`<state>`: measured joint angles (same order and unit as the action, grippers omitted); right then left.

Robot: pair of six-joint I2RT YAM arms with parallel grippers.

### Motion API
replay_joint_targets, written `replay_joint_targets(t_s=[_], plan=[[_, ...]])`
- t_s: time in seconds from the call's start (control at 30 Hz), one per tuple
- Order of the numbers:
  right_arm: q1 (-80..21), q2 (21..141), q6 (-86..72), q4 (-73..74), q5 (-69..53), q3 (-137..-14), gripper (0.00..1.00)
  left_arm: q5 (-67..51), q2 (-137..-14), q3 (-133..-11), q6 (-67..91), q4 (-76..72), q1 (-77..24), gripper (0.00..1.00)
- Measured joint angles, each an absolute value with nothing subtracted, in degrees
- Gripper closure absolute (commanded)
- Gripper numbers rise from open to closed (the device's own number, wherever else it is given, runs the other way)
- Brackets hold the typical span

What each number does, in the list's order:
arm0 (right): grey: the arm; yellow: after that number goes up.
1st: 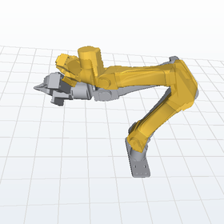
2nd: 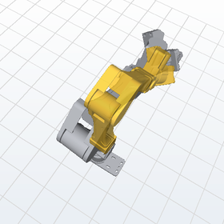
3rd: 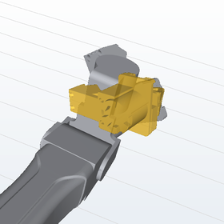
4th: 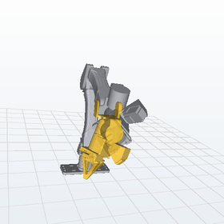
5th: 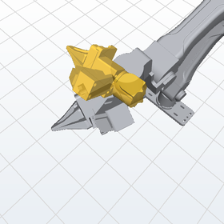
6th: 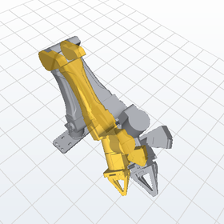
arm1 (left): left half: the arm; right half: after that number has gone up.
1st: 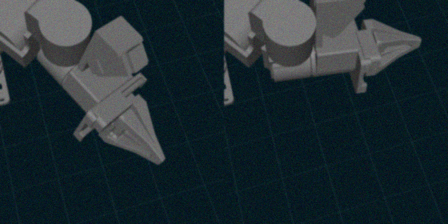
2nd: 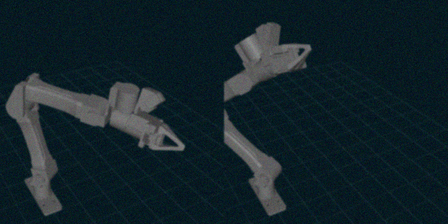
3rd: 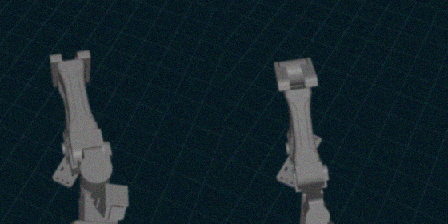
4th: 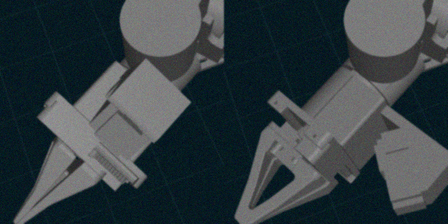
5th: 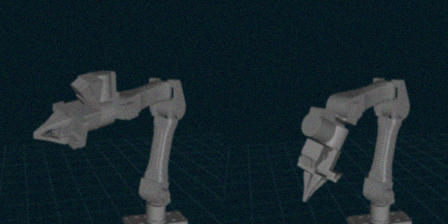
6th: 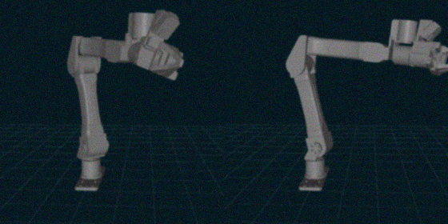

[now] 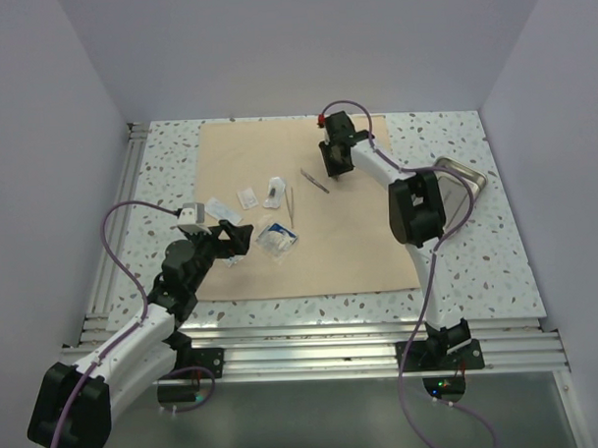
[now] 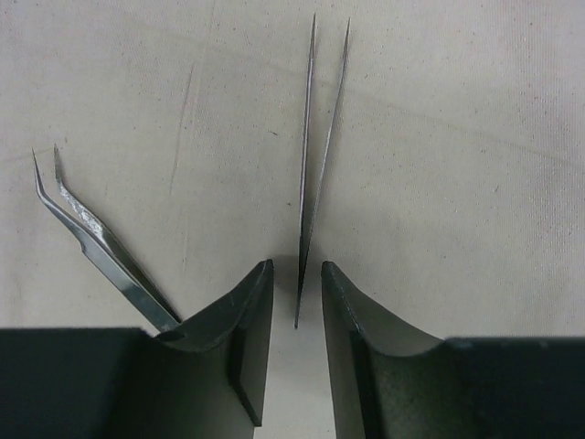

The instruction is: Prepare the surgical pack

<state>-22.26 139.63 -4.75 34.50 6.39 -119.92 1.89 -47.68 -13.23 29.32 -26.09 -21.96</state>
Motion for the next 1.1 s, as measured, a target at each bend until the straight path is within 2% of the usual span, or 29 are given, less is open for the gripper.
replay_joint_targets(t_s=[0.03, 0.17, 0.33, 0.43, 0.47, 0.63, 0.77, 1.1], plan=[[-22.4, 139.7, -4.8, 34.7, 6.8, -120.0, 0.74, 1.9, -47.7, -13.2, 29.3, -26.1, -22.0, 0.0], [-22.5, 139.9, -4.7, 35.3, 8.0, -120.1, 0.8, 1.9, -47.7, -13.2, 29.3, -26.1, -22.0, 0.0], [-22.5, 140.0, -4.5, 35.4, 8.1, -120.3, 0.82, 1.9, -47.7, -13.2, 29.3, -26.1, -22.0, 0.0], [-22.6, 140.0, -4.3, 35.4, 8.0, -120.3, 0.92, 1.9, -47.6, -13.2, 29.3, -26.1, -22.0, 0.0], [-22.6, 140.0, -4.3, 35.4, 8.0, -120.3, 1.0, 1.9, -47.6, -13.2, 29.3, -26.1, -22.0, 0.0], [-22.6, 139.8, -4.3, 35.1, 8.0, -119.9, 1.0, 1.9, -47.6, -13.2, 28.9, -26.1, -22.0, 0.0], [-22.6, 136.1, -4.5, 33.9, 9.1, -114.4, 1.0, 1.9, -47.6, -13.2, 28.9, -26.1, -22.0, 0.0], [-19.8, 111.7, -7.9, 30.7, 14.8, -96.0, 1.0, 1.9, -48.1, -13.2, 28.9, -26.1, -22.0, 0.0]])
